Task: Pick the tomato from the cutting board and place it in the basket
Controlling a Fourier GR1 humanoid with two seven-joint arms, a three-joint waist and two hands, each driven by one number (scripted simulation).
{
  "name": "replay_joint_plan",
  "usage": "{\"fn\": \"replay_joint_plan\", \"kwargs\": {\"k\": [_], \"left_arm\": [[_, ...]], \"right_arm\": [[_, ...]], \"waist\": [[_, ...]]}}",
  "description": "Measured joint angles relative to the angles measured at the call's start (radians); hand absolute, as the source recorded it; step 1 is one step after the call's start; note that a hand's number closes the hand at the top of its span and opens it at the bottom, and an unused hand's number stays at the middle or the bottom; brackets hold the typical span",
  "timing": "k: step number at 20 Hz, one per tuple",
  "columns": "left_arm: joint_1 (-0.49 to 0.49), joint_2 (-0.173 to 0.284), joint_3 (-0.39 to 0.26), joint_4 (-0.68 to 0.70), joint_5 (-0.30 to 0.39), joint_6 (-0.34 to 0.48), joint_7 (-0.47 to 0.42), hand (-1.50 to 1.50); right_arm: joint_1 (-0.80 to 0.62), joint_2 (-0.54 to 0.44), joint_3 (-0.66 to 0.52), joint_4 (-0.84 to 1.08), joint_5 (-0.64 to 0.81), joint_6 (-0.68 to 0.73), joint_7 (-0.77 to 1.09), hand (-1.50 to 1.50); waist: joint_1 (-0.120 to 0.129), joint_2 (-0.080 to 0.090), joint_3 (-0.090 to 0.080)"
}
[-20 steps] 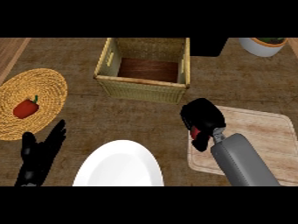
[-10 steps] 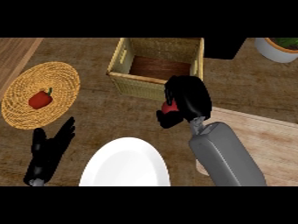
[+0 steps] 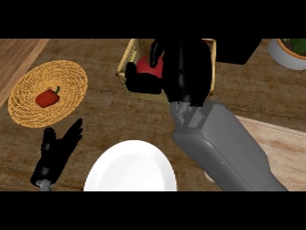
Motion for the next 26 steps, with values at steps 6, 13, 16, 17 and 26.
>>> {"fn": "replay_joint_plan", "kwargs": {"k": [6, 13, 16, 17, 26], "left_arm": [[0.000, 0.002, 0.004, -0.007, -0.002, 0.005, 0.021, 0.00], [0.019, 0.007, 0.011, -0.026, -0.006, 0.009, 0.013, 0.00], [0.030, 0.011, 0.020, -0.033, -0.003, 0.010, 0.009, 0.00], [0.032, 0.009, 0.022, -0.036, -0.002, 0.013, 0.013, 0.00], [0.036, 0.016, 0.044, -0.039, 0.007, 0.008, 0.021, 0.00]], "right_arm": [[-0.263, -0.005, -0.013, 0.091, 0.042, -0.026, 0.163, 1.50], [-0.524, -0.007, -0.086, 0.283, 0.046, -0.027, 0.238, 1.50], [-0.598, -0.007, -0.105, 0.373, 0.033, -0.032, 0.249, 1.50], [-0.618, -0.007, -0.110, 0.407, 0.029, -0.035, 0.247, 1.50], [-0.726, -0.007, -0.150, 0.671, -0.044, -0.110, 0.193, 1.50]], "waist": [[-0.010, 0.003, -0.001], [-0.026, 0.010, 0.000], [-0.038, 0.013, 0.000], [-0.042, 0.014, 0.001], [-0.063, 0.024, 0.005]]}}
